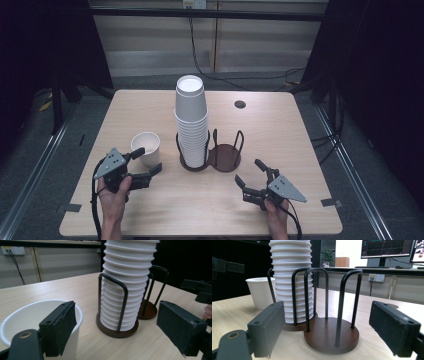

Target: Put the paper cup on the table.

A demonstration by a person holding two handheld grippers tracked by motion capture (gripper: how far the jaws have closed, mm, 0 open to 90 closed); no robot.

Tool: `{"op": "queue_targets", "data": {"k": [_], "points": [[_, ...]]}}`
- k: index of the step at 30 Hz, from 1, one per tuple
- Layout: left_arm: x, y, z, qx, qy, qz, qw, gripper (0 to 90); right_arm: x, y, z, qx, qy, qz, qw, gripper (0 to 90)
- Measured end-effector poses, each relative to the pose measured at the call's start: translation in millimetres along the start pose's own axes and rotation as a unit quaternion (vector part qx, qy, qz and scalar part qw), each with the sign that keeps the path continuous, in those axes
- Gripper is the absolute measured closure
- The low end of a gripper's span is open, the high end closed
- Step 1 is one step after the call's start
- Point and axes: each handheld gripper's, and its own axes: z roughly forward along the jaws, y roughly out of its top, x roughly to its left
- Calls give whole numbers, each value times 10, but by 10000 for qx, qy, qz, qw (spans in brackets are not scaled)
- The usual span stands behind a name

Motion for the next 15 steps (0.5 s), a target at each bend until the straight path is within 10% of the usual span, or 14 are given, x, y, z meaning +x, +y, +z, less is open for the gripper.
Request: {"op": "queue_targets", "data": {"k": [15], "points": [[-432, -328, 283, -72, 76, 228, 9997, 158, -1, 0, 1, -2, 12, -6, 10000, 132]]}}
